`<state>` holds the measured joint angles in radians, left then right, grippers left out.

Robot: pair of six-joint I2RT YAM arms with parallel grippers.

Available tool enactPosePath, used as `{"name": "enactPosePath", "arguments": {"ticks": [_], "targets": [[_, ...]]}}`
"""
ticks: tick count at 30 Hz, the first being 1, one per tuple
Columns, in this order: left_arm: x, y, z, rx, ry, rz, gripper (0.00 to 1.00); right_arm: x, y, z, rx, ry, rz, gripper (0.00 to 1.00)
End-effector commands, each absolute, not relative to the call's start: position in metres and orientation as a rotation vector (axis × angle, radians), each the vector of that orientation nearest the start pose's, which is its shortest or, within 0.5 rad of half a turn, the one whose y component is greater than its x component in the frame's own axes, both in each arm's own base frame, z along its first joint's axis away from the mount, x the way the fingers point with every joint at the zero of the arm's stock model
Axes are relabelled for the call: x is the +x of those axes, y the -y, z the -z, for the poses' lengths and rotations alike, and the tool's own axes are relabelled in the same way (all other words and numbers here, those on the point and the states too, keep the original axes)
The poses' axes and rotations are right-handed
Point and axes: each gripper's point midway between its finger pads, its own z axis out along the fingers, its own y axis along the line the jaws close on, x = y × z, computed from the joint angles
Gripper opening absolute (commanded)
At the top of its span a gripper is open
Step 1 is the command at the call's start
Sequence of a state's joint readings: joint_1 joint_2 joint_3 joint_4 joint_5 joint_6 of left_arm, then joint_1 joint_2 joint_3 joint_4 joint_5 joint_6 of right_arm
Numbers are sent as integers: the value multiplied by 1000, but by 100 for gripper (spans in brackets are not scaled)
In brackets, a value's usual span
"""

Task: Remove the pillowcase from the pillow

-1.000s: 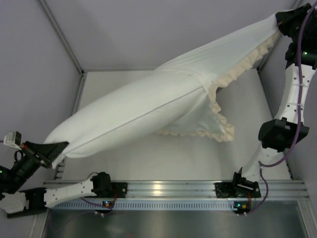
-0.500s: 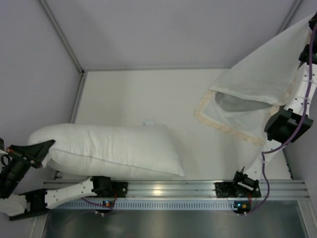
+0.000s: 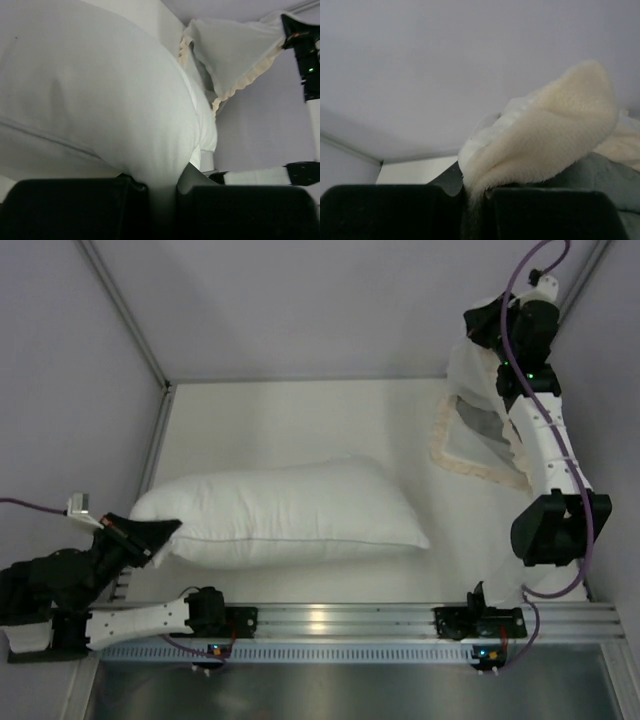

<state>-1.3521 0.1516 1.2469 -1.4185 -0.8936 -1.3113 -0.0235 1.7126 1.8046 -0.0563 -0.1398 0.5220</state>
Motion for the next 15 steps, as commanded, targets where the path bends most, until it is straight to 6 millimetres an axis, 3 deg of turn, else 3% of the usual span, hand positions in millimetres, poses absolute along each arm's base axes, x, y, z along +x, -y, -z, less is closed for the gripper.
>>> {"name": "enactPosePath", "arguments": {"ticks": [1,3,4,6,7,8,9,10,11,12,13,14,15], "targets": [[112,32,-295,-451,-1947,957,0,487,-74,-441,199,-1513,-520,0],[111,54,-280,-402,-1989,952,0,470,-75,-421,261,-1541,-497,0],[110,60,-276,-388,-2003,951,0,469,-73,-378,308,-1632,-494,0],[109,72,-263,-372,-2027,949,0,466,-72,-337,359,-1750,-496,2],[107,77,-258,-361,-2044,957,0,462,-73,-311,375,-1825,-487,10],[106,82,-246,-350,-2062,942,0,456,-75,-288,379,-1904,-487,29],[105,85,-245,-354,-2058,970,0,453,-75,-269,381,-1961,-468,66],[103,89,-239,-347,-2072,984,0,446,-73,-252,388,-2011,-451,74],[102,91,-227,-345,-2086,977,0,439,-72,-241,382,-2052,-434,84],[101,93,-222,-345,-2094,980,0,430,-72,-245,377,-2044,-424,87],[100,93,-218,-349,-2101,982,0,421,-69,-237,381,-2058,-399,90],[99,95,-210,-355,-2116,975,0,416,-61,-240,401,-2036,-345,93],[99,94,-207,-367,-2113,980,0,404,-58,-258,389,-1990,-322,99]]}}
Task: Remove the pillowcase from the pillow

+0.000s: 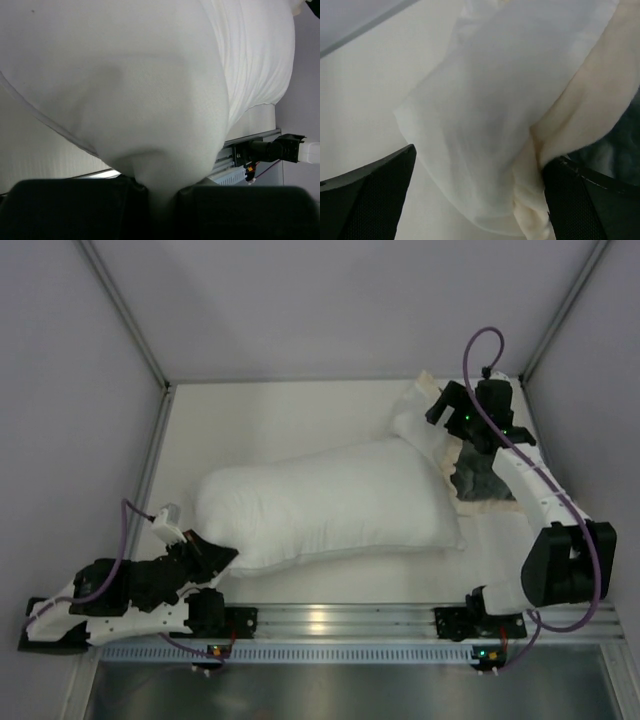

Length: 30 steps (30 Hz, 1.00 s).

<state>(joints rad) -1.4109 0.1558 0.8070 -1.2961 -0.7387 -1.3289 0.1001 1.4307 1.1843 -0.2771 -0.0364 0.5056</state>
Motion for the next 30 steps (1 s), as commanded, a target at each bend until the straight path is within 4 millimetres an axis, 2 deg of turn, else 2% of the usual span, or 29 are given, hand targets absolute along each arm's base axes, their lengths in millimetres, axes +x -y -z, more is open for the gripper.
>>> {"name": "enactPosePath", "arguments": {"ticks": [1,2,3,4,6,7,10,13,14,18,22,25,26,27,28,29,30], "targets": [[100,90,-203,-406,-2115,975,1,392,-49,-269,400,-1951,-286,99],[101,87,-203,-423,-2116,972,1,389,-45,-265,407,-1967,-262,100],[102,86,-204,-440,-2107,978,1,375,-41,-276,415,-1951,-250,100],[102,82,-209,-479,-2100,994,0,368,-36,-279,434,-1948,-226,100],[105,78,-216,-507,-2076,999,0,347,-38,-286,416,-1944,-255,99],[106,76,-220,-513,-2064,1003,1,339,-42,-281,408,-1966,-280,99],[110,69,-241,-527,-2013,1019,4,305,-64,-261,354,-2035,-390,98],[114,68,-250,-505,-2001,979,6,272,-86,-235,282,-2090,-496,96],[115,72,-249,-491,-2014,951,6,261,-101,-233,226,-2107,-595,93],[115,82,-241,-471,-2046,901,5,217,-145,-215,79,-2183,-806,86],[115,92,-233,-483,-2054,916,6,187,-172,-215,-26,-2208,-883,84],[115,96,-231,-491,-2051,941,17,170,-194,-215,-81,-2217,-962,83],[114,96,-231,-489,-2052,945,25,164,-204,-213,-83,-2230,-1011,83],[114,97,-231,-489,-2054,943,31,153,-219,-202,-136,-2271,-1049,82],[114,96,-232,-491,-2054,944,39,153,-229,-204,-147,-2245,-1083,82],[114,97,-232,-485,-2059,941,57,149,-239,-202,-143,-2255,-1109,82],[113,98,-233,-480,-2062,943,71,137,-253,-187,-199,-2298,-1112,82]]}}
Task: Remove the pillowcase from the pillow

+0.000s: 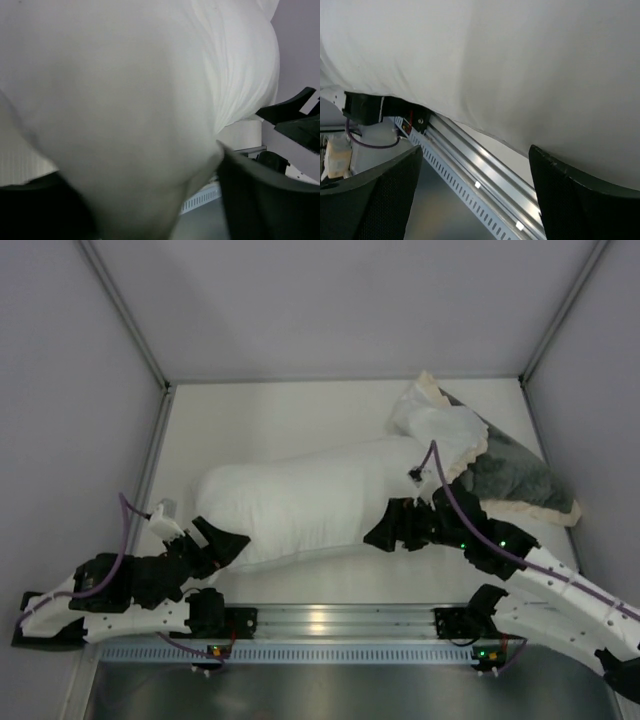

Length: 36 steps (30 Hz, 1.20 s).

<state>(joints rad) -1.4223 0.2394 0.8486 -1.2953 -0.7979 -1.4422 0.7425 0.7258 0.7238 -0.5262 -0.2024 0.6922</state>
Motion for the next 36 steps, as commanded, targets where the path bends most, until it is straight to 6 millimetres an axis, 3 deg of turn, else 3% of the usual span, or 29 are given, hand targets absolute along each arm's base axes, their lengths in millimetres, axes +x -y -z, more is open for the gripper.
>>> {"name": "enactPosePath", "arguments": {"ticks": [1,3,6,11,17,18,19,20,21,24,25,28,30,35,36], "targets": [[112,97,-237,-473,-2062,947,99,140,-262,-187,-194,-2272,-1110,82],[112,97,-238,-465,-2071,939,99,125,-288,-168,-272,-2337,-1102,83],[109,96,-241,-466,-2081,951,99,128,-319,-156,-327,-2339,-1022,84],[103,94,-236,-468,-2106,992,99,158,-349,-141,-303,-2297,-942,86],[93,86,-225,-490,-2139,1060,99,196,-383,-157,-336,-2246,-939,87],[92,84,-224,-498,-2139,1074,99,209,-391,-156,-327,-2252,-932,87],[92,83,-222,-503,-2138,1078,99,212,-396,-155,-344,-2264,-951,87],[91,81,-223,-511,-2129,1106,99,223,-398,-139,-346,-2300,-926,87],[90,80,-223,-517,-2125,1119,99,229,-408,-147,-351,-2291,-961,87],[90,75,-228,-539,-2100,1163,99,231,-425,-141,-354,-2319,-1062,87],[90,73,-234,-556,-2084,1196,99,234,-436,-151,-343,-2274,-1140,87],[87,70,-250,-580,-2051,1281,99,249,-442,-146,-237,-2285,-1190,87],[86,70,-264,-566,-2026,1327,99,271,-439,-143,-147,-2286,-1183,87],[88,69,-266,-579,-2011,1324,99,324,-406,-137,-21,-2263,-1084,87],[90,75,-257,-568,-2025,1294,99,330,-400,-139,-17,-2256,-1058,88]]}}
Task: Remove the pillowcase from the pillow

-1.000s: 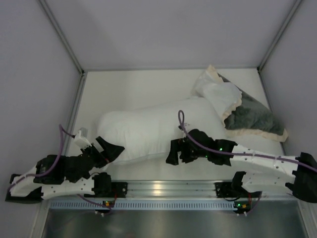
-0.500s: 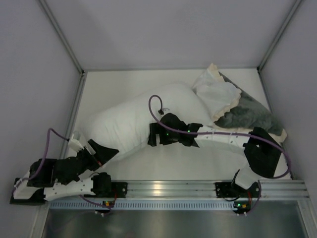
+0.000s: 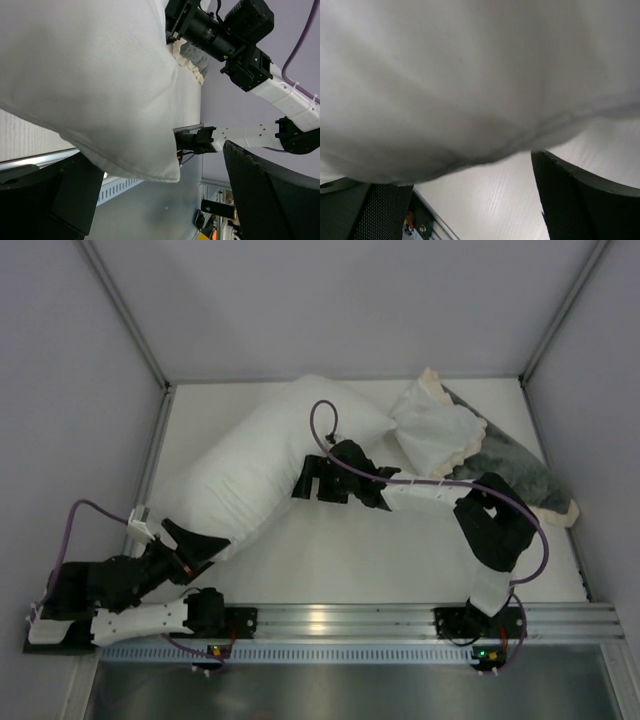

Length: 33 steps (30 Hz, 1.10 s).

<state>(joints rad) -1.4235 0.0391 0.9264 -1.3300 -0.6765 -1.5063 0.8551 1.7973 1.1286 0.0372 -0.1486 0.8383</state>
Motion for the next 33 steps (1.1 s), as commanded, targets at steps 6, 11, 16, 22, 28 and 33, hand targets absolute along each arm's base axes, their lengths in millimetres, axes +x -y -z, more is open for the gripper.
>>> {"name": "enactPosePath", "arguments": {"ticks": [6,11,16,22,28,33], "targets": [[89,131,-252,-431,-2038,1308,99,392,-384,-173,-79,-2189,-1024,89],[80,154,-256,-319,-2129,1255,99,415,-344,-176,-35,-2268,-898,89],[61,184,-253,-139,-2220,1277,99,385,-294,-174,6,-2253,-748,92],[57,202,-225,-83,-2311,1180,99,321,-203,-162,114,-2264,-435,99],[64,221,-221,-70,-2256,1203,99,256,-145,-143,160,-2320,-298,99],[62,235,-208,-68,-2254,1233,99,209,-140,-135,202,-2329,-480,100]]}}
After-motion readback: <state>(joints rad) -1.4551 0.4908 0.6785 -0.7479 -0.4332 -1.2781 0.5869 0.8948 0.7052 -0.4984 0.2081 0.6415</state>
